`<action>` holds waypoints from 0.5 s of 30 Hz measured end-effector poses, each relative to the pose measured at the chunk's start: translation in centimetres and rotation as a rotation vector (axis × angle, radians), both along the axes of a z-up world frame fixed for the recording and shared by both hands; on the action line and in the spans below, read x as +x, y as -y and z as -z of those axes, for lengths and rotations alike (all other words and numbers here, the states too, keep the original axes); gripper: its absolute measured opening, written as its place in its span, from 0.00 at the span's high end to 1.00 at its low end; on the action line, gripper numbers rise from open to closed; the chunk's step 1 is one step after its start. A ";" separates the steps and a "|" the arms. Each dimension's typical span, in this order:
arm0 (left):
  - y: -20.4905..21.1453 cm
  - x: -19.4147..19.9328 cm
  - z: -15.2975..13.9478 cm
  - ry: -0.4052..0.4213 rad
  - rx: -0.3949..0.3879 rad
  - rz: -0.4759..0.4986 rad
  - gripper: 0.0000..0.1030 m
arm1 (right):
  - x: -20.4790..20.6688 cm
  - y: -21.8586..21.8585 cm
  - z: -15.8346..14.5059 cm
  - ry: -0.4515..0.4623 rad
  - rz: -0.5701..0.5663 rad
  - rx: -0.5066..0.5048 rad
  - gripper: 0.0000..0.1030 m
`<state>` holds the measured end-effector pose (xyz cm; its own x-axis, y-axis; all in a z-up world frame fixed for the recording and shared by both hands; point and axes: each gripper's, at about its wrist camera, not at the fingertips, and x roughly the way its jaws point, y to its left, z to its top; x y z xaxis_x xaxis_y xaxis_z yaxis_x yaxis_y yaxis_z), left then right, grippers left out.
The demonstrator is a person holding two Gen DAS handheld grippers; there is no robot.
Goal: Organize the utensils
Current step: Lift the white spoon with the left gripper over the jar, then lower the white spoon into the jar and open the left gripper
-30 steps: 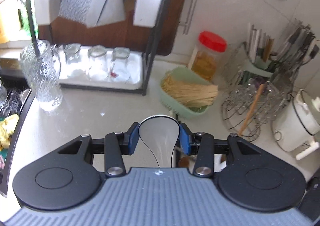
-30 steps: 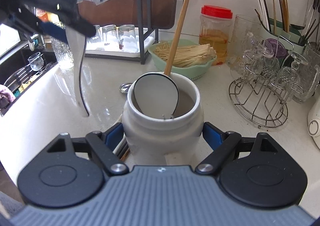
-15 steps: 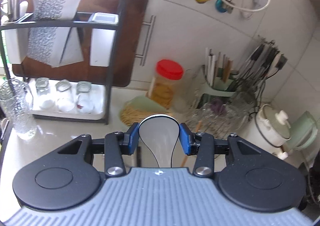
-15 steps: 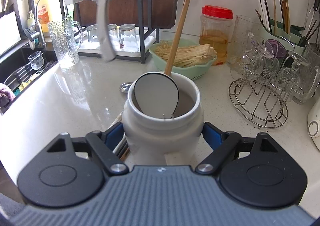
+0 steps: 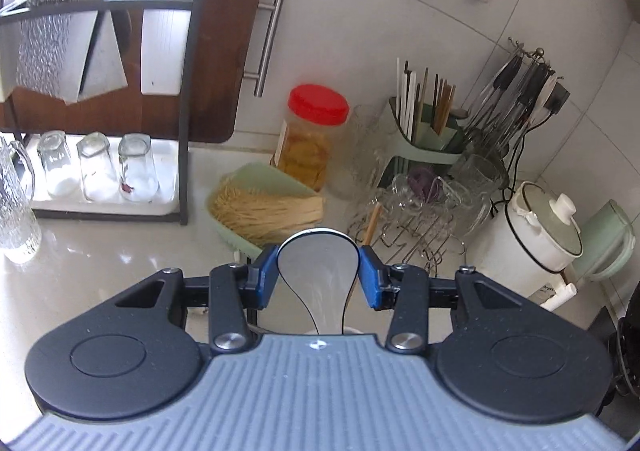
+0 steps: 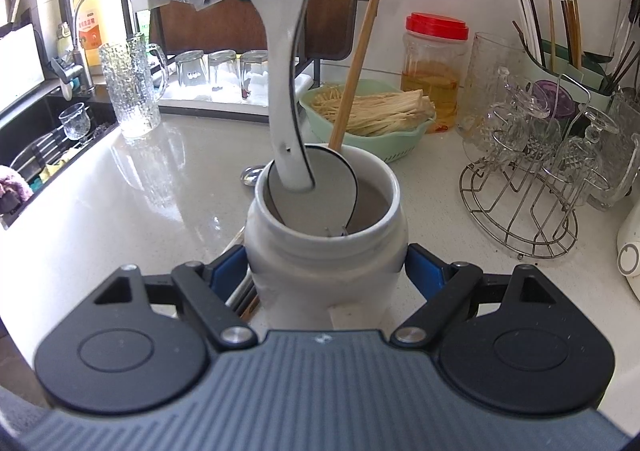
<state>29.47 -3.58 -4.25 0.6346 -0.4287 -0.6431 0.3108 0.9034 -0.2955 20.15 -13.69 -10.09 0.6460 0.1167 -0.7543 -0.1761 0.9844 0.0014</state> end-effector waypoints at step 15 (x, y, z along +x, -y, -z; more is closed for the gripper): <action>1.4 -0.8 2.3 -0.082 0.068 0.084 0.53 | 0.1 -0.1 -0.1 0.003 -0.001 -0.004 0.15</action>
